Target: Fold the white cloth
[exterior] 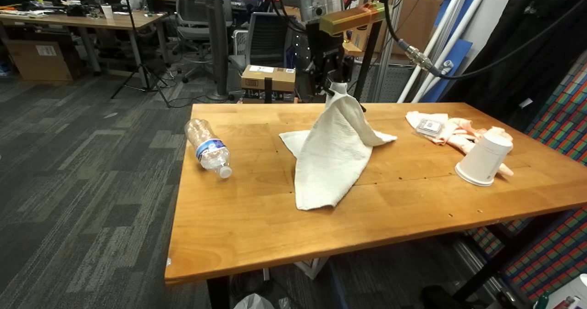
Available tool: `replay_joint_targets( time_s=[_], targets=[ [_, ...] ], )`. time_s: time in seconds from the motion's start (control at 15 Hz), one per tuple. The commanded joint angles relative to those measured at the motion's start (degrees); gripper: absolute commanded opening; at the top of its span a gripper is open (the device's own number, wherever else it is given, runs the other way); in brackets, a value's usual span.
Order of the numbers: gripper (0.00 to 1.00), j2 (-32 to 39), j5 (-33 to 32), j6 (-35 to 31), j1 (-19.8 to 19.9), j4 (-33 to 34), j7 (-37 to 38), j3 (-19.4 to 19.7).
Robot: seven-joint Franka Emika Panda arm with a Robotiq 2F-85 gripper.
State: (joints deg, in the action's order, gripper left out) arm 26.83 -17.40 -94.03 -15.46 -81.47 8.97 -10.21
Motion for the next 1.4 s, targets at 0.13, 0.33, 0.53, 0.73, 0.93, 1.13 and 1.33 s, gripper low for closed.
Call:
replay_joint_targets(
  time_s=[0.13, 0.33, 0.53, 0.73, 0.93, 1.13, 1.33],
  targets=[
    [0.04, 9.26, 0.68, -0.22, -1.92, 14.90, -2.46, 1.83],
    [0.04, 12.69, 1.73, -0.15, -2.17, 18.45, -3.45, 2.05],
    [0.04, 15.62, 3.16, 0.18, -2.40, 20.24, -4.32, 2.02],
    [0.04, 18.00, 5.19, 0.77, -2.30, 21.60, -4.96, 1.86],
    [0.05, 19.81, 7.73, 1.38, -1.78, 22.87, -5.36, 1.73],
    [0.05, 21.22, 11.12, 1.65, -1.09, 23.57, -5.34, 1.42],
    [0.05, 22.37, 13.91, 1.03, 0.21, 23.52, -5.53, -0.11]
  ],
)
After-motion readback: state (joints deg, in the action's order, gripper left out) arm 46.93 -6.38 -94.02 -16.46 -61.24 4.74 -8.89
